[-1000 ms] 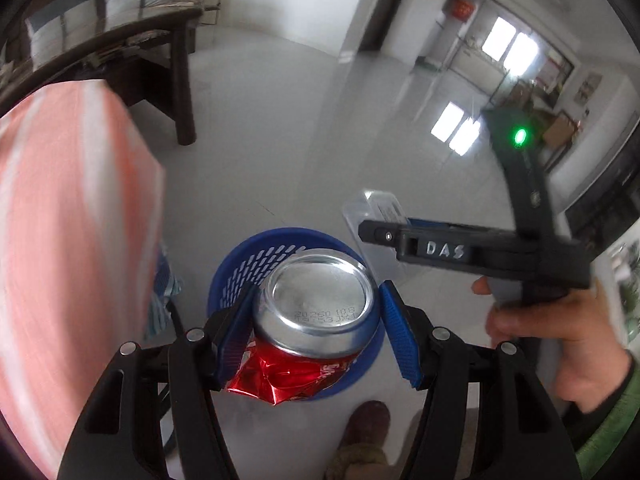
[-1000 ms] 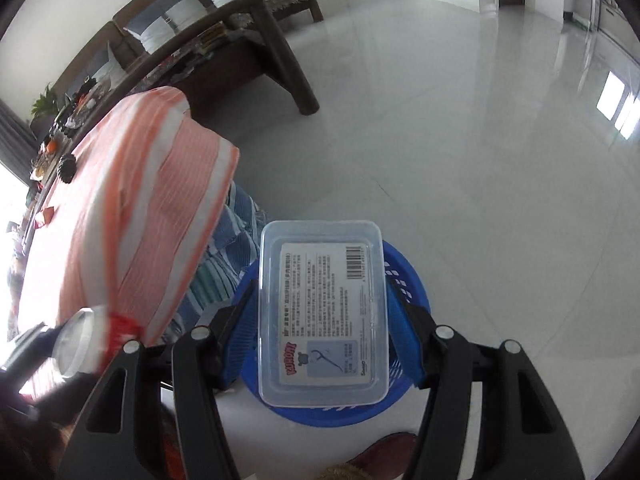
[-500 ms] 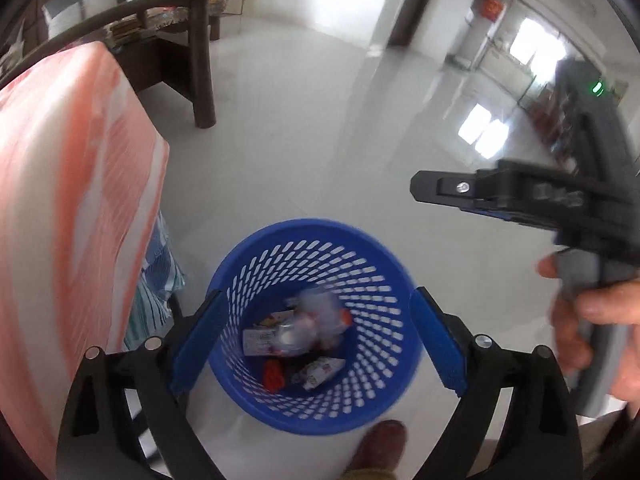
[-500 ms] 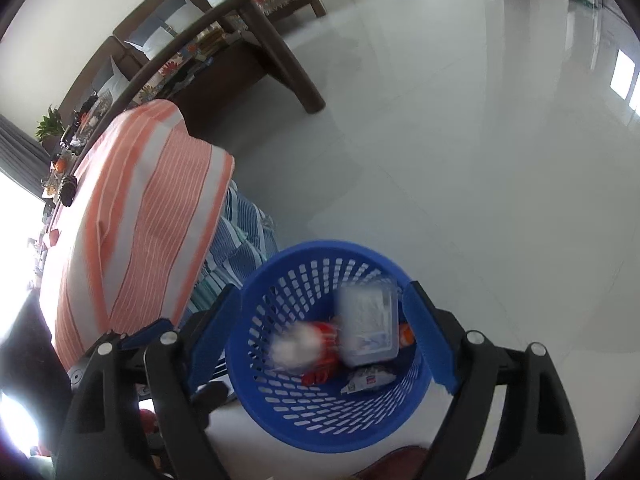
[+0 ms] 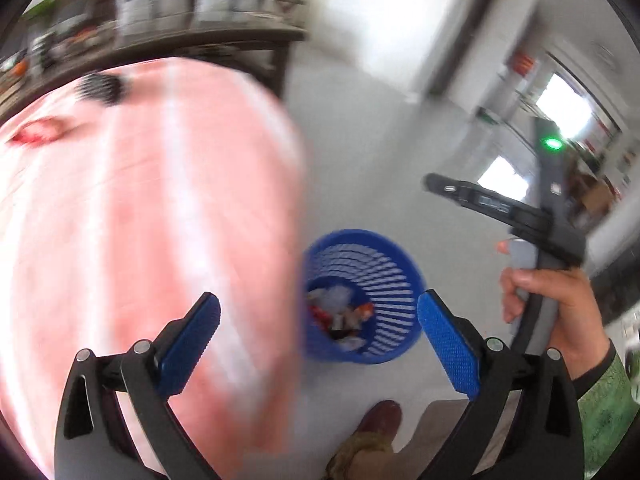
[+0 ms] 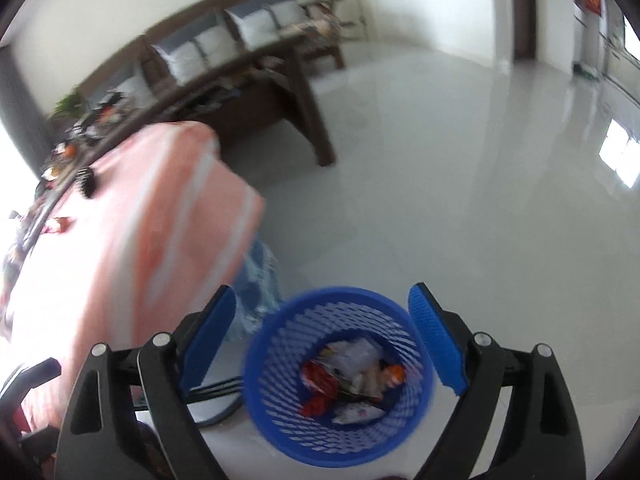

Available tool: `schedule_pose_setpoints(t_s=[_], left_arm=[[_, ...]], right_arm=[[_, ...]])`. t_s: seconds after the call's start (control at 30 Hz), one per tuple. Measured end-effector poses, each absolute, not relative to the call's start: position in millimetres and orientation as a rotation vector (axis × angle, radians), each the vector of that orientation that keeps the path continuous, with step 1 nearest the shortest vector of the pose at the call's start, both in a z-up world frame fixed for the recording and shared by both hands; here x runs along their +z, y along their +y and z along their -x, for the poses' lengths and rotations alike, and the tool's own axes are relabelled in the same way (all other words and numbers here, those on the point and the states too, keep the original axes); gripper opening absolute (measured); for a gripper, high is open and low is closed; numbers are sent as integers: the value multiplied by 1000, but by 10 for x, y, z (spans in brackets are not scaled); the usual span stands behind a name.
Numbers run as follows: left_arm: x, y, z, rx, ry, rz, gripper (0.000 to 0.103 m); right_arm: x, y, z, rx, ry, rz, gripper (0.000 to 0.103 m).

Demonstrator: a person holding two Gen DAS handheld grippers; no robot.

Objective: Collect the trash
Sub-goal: 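Move both tools back over the table, then grasp the red wrapped bar with the left tool while the right tool grasps the black mesh sleeves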

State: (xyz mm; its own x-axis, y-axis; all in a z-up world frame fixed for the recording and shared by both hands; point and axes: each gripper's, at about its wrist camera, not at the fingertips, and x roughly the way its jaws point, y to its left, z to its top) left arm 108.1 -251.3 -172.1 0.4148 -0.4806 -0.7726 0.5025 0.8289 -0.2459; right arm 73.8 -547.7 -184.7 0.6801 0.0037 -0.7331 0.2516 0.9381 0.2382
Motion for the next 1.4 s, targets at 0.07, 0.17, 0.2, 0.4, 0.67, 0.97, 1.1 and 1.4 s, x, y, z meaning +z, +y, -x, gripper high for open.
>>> schedule_pose_setpoints(t_s=[0.07, 0.17, 0.2, 0.4, 0.67, 0.97, 1.1, 1.4], left_arm=[[-1655, -2166, -1107, -542, 946, 8, 98], [-1633, -1802, -1221, -448, 936, 45, 98], [-1621, -1666, -1304, -409, 942, 58, 98], [-1480, -1131, -2032, -190, 937, 145, 98], [-1424, -813, -3558, 55, 913, 276, 98], [-1891, -766, -4260, 229, 1006, 272, 98], [-1982, -704, -4249, 205, 999, 252, 90], [-1851, -406, -3811, -32, 969, 154, 26]], right_arm=[[-1733, -5208, -777, -101, 777, -286, 86], [-1550, -4753, -825, -16, 707, -214, 86], [-1505, -4559, -844, 27, 689, -189, 86], [-1446, -3690, -913, 235, 662, -38, 86], [-1689, -3310, -1102, 319, 727, 67, 86], [-1539, -3563, -1158, 284, 681, -47, 86], [-1515, -3699, -1212, 247, 678, -90, 86], [-1600, -3705, -1245, 219, 702, -57, 86]])
